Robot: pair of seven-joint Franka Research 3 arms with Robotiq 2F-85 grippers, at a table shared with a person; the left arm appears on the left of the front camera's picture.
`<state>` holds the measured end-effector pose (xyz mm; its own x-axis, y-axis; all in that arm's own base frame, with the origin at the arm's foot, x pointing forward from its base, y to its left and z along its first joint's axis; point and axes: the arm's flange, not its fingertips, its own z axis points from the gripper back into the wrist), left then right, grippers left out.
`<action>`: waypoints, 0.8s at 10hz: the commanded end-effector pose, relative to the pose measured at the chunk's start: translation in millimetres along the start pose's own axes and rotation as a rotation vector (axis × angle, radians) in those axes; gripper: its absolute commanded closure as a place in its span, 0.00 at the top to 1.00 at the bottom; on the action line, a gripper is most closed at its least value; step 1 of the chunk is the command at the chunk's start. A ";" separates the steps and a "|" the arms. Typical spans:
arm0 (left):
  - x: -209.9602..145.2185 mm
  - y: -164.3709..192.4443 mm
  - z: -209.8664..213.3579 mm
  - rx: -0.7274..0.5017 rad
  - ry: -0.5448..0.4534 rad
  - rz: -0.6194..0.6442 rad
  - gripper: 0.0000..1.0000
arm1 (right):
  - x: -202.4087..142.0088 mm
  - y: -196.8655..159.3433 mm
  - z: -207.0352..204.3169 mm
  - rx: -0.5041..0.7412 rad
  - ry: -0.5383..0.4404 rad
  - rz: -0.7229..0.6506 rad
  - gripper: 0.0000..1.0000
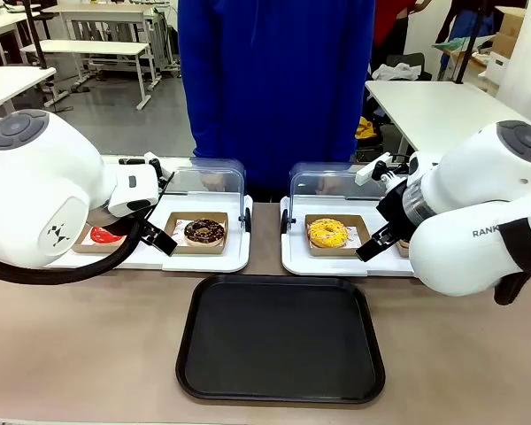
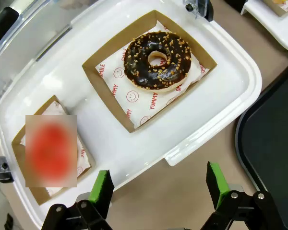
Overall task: Move the first donut from the left to the tray.
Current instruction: Pick up the Paper togo box containing the Donut indicated by the person and place it on the Handle tray.
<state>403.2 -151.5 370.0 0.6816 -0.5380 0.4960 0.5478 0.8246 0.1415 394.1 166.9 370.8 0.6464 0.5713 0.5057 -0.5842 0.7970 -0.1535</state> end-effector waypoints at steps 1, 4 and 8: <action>0.0 0.1 0.1 0.000 0.000 0.000 1.00 | 0.0 -0.1 0.0 0.000 0.000 -0.001 1.00; 0.0 0.1 0.1 0.000 0.000 0.000 1.00 | 0.0 -0.1 0.0 0.000 0.000 -0.001 1.00; 53.1 53.5 80.9 -0.156 -0.058 -0.031 1.00 | 70.2 -62.4 79.2 0.004 -0.064 -0.047 1.00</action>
<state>416.7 -153.0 438.1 0.6485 -0.5266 0.5497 0.5929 0.8023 0.0690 425.5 159.4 442.3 0.6467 0.5324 0.5463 -0.5512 0.8212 -0.1478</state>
